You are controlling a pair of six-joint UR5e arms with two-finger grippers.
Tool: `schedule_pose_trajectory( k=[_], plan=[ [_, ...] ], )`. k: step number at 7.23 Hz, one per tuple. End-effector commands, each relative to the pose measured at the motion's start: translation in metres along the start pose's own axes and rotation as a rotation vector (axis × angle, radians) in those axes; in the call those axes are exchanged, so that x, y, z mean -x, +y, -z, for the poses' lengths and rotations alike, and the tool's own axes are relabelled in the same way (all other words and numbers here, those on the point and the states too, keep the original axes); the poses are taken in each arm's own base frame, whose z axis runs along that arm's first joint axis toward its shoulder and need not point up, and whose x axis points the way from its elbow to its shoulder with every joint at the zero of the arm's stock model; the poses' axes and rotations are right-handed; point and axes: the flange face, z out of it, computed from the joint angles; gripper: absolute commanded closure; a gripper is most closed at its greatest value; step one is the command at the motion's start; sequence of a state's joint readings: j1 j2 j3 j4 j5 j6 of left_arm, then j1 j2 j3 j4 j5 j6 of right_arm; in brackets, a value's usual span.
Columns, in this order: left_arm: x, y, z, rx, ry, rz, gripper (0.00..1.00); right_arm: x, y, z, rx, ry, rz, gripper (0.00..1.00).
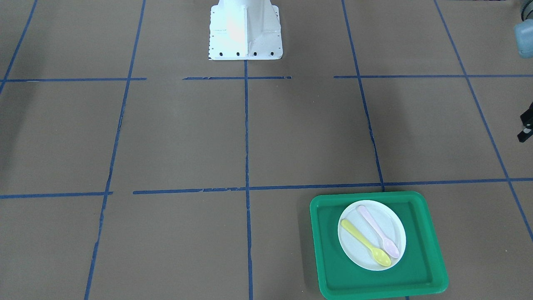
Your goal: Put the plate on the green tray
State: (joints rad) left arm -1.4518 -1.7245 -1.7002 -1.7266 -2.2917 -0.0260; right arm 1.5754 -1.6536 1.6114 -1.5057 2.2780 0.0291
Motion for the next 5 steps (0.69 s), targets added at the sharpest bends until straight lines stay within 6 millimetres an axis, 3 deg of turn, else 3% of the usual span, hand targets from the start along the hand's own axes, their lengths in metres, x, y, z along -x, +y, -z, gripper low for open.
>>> schedule_pose_trajectory(
  k=[1, 3, 5],
  plan=[
    [0.073, 0.078, -0.026, 0.134, -0.010, 0.112, 0.00, 0.000, 0.000, 0.000, -0.001, 0.000, 0.001, 0.00],
    [0.098, 0.131, -0.032, 0.220, 0.018, 0.250, 0.00, 0.000, 0.000, 0.000, -0.001, 0.000, 0.001, 0.00],
    [0.102, 0.157, -0.041, 0.247, 0.051, 0.288, 0.00, 0.000, 0.000, 0.000, -0.001, 0.000, 0.001, 0.00]
  ],
)
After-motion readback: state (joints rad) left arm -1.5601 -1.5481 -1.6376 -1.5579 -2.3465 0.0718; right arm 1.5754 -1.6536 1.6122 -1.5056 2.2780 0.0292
